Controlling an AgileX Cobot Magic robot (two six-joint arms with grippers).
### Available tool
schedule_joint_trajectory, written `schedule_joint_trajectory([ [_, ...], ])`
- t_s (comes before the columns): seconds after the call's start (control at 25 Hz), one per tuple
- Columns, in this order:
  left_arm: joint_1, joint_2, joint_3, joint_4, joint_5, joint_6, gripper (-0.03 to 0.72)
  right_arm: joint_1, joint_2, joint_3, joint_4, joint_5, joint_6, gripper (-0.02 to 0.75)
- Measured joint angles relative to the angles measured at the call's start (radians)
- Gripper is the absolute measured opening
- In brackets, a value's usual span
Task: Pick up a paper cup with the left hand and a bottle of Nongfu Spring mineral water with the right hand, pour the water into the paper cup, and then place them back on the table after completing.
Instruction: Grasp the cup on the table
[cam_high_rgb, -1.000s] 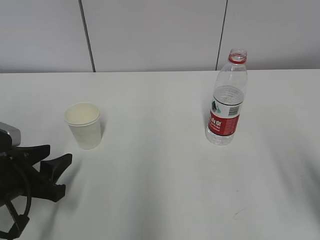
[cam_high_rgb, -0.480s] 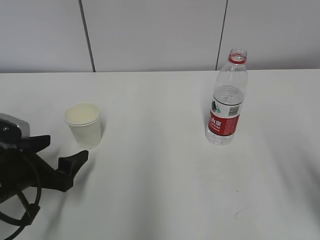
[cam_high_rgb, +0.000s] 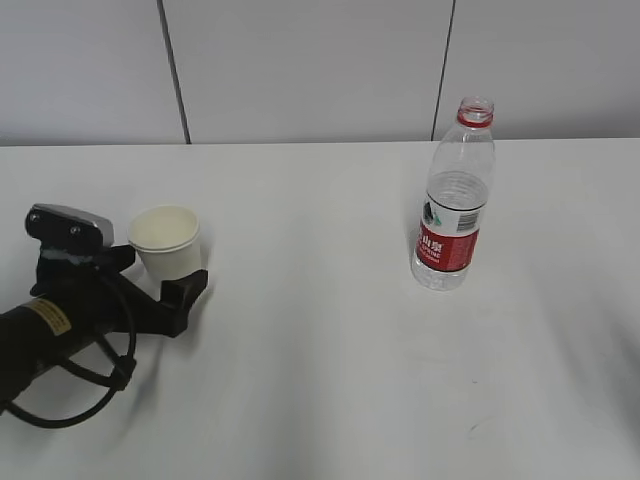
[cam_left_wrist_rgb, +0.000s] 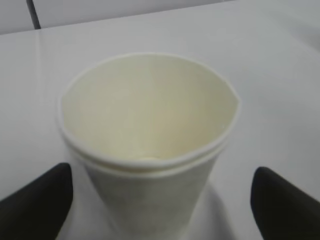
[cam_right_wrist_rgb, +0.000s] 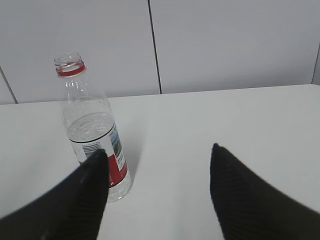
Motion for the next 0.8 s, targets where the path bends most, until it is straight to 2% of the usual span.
schedule_joint_trajectory([
  [0.2, 0.000, 0.083, -0.114, -0.009, 0.000, 0.000, 0.650, 0.000, 0.000, 0.000, 0.000, 0.000, 0.000, 0.476],
  [0.4, 0.000, 0.126, -0.153, -0.018, 0.001, 0.000, 0.615, 0.000, 0.000, 0.000, 0.000, -0.002, 0.000, 0.476],
  [0.68, 0.000, 0.129, -0.156, -0.025, 0.002, 0.000, 0.447, 0.000, 0.000, 0.000, 0.004, -0.019, 0.000, 0.476],
  [0.8, 0.000, 0.129, -0.156, -0.024, -0.001, 0.000, 0.404, 0.000, 0.000, 0.000, 0.006, -0.023, 0.000, 0.476],
])
